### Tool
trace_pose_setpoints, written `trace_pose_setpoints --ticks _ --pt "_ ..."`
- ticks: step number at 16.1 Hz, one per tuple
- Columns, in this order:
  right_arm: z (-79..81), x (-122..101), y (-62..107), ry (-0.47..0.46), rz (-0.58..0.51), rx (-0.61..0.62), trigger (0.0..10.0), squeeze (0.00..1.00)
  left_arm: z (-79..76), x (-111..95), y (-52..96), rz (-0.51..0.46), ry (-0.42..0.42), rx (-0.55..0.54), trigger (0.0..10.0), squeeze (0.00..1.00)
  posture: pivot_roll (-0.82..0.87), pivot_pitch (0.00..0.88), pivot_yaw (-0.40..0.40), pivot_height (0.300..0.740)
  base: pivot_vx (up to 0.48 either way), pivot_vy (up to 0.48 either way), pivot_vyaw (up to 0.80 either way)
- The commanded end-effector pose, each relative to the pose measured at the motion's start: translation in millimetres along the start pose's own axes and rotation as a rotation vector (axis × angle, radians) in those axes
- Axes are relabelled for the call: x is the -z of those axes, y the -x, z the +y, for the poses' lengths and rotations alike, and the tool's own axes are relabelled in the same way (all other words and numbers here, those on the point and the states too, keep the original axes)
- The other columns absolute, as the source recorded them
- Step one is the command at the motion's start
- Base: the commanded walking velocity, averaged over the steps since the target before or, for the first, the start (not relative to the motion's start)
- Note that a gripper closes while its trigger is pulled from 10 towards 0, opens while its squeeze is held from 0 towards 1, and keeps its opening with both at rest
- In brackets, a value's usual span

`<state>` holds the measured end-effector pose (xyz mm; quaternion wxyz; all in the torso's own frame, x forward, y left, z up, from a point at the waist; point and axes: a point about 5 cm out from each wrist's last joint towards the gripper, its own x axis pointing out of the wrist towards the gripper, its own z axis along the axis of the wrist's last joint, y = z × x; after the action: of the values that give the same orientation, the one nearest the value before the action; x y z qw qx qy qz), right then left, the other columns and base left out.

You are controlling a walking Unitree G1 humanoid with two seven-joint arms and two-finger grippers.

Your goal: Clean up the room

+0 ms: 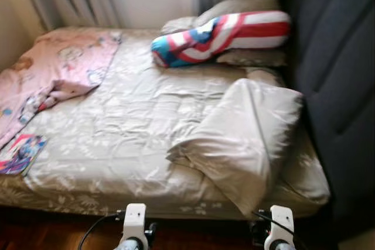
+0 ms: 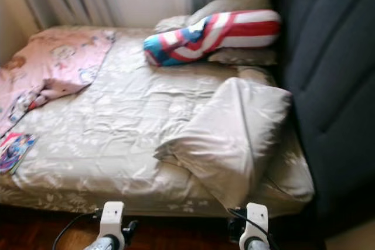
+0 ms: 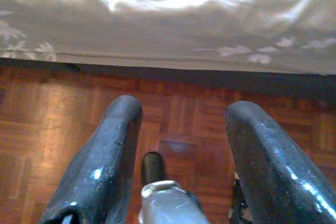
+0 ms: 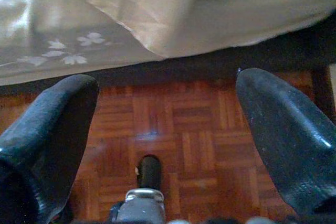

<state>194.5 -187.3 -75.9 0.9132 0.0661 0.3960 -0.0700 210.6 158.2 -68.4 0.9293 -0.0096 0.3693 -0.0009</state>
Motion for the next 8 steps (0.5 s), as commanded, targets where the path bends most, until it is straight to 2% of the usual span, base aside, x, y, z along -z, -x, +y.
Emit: trace_pose_setpoints --ticks 1,8 --pt "1.8 0.0 -0.1 0.004 -0.001 -0.009 10.0 0.00 1.6 6.7 1.7 0.027 -0.002 -0.001 10.0 0.00 0.03 0.009 -0.015 0.740 0.296 0.000 0.00" --pt "3.1 -3.3 -0.8 -0.002 -0.018 -0.017 10.0 0.00 0.1 -0.9 0.7 -0.026 -0.013 0.013 10.0 0.00 0.03 0.000 -0.016 0.740 0.306 0.000 0.00"
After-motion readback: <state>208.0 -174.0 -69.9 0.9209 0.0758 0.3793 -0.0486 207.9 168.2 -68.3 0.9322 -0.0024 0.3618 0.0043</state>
